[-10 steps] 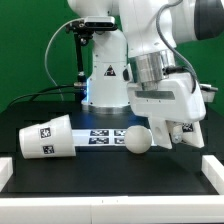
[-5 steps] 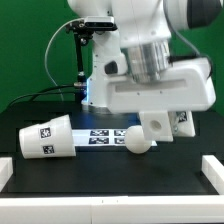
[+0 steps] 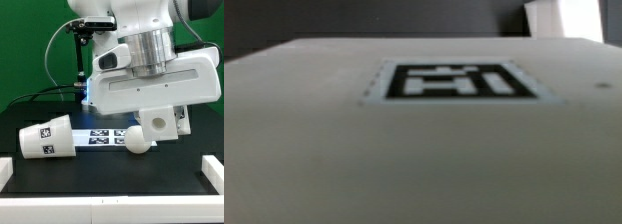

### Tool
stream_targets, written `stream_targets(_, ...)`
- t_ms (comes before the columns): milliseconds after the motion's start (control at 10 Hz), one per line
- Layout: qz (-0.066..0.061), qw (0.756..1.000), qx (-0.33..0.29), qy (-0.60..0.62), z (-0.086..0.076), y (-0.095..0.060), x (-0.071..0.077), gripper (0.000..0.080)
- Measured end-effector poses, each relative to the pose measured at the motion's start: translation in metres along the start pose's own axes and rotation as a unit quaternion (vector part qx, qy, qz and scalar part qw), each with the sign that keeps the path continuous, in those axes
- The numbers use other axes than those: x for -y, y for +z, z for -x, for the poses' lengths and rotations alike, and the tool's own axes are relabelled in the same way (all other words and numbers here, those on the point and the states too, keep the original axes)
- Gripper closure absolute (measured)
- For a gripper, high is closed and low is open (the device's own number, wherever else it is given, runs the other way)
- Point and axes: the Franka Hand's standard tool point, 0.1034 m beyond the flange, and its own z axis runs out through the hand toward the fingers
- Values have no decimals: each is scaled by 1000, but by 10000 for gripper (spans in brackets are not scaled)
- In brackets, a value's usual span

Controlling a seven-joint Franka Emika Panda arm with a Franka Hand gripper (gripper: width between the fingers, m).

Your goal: Assemble lamp

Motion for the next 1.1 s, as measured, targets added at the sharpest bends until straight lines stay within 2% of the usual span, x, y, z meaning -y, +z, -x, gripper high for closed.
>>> stream_targets(100, 19, 999, 19, -31, -5, 1, -2, 508)
stream_targets(200, 28, 998, 30, -41, -13, 3, 4, 508)
stream_targets(300, 25, 999, 23, -35, -19, 7, 4, 508)
stream_targets(400, 24, 999, 16, -28, -19, 9, -1, 508)
stream_targets(800, 25, 999, 18, -30, -18, 11, -1, 508)
stream_targets(1000, 31, 998, 48, -23, -8, 18, -11, 508)
stream_targets(1100, 33, 998, 51, -19, -6, 20, -11, 508)
